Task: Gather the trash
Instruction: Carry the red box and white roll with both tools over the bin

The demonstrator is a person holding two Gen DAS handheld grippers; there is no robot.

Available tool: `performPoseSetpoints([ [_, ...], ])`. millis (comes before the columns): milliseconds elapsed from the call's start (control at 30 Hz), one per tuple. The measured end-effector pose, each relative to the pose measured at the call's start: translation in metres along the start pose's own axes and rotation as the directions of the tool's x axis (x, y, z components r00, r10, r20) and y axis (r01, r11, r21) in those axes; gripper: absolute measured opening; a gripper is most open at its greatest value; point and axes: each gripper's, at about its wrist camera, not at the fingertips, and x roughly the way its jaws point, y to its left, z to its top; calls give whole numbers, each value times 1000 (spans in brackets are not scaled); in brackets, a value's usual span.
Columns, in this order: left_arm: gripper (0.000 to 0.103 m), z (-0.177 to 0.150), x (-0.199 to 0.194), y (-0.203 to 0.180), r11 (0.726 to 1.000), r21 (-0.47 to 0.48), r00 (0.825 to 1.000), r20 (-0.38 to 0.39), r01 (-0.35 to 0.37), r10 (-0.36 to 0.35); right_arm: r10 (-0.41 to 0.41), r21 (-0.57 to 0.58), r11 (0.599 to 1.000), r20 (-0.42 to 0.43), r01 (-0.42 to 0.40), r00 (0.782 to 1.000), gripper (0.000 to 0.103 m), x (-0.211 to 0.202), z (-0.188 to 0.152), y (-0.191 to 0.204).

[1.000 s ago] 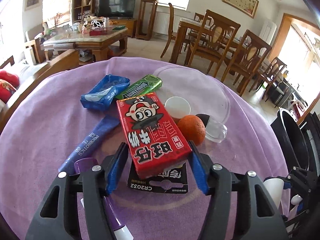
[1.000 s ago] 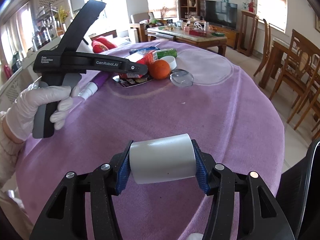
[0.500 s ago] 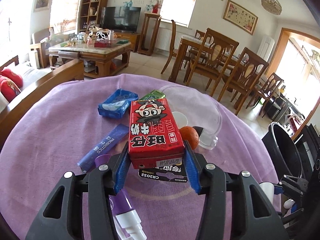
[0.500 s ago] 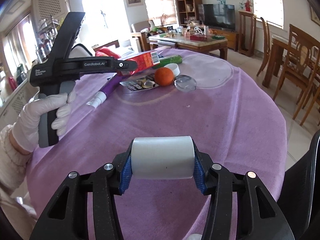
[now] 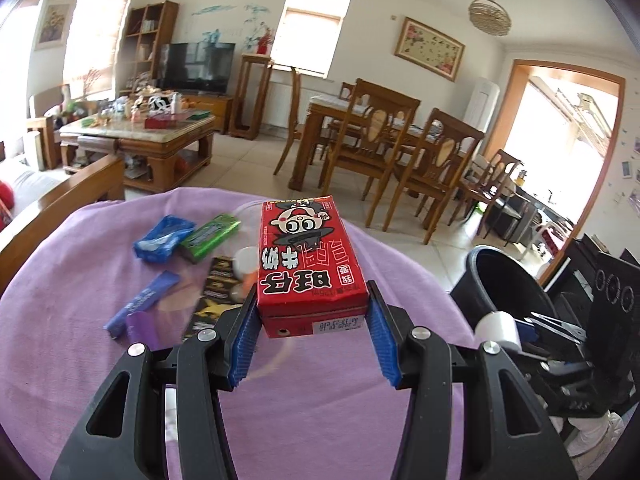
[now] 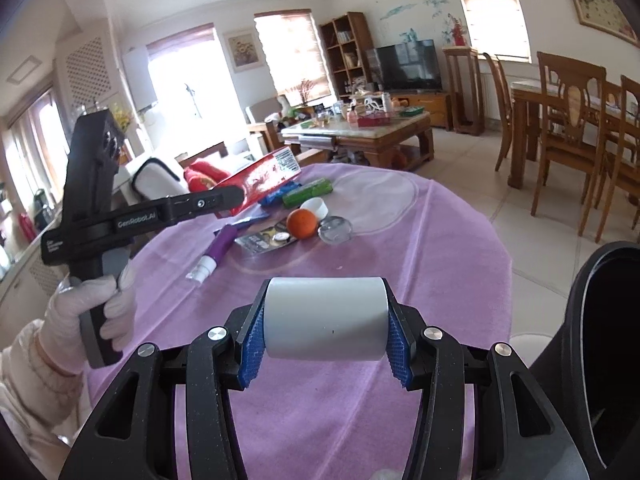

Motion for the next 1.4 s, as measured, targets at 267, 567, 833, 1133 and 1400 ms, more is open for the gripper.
performPoseSetpoints([
  [267, 50, 1, 8, -76, 989, 112, 995, 12, 94, -96, -85, 96, 992, 91, 76, 992, 50, -57, -6, -47],
  [567, 49, -10, 32, -158, 957, 209, 979, -22, 203, -203, -201, 247, 956, 157, 159, 967, 50, -117, -27, -116],
  [833, 49, -19, 66, -206, 930, 233, 959, -81, 283, -271, -289, 379, 901, 165, 210, 943, 50, -158, -58, -175],
  [1133, 49, -30, 101, -246, 910, 244, 938, -166, 337, -303, -335, 460, 857, 161, 230, 928, 50, -175, -91, -218],
  [1400, 50, -48, 134, -271, 890, 275, 920, -259, 363, -295, -366, 519, 820, 148, 243, 919, 50, -176, -111, -242],
])
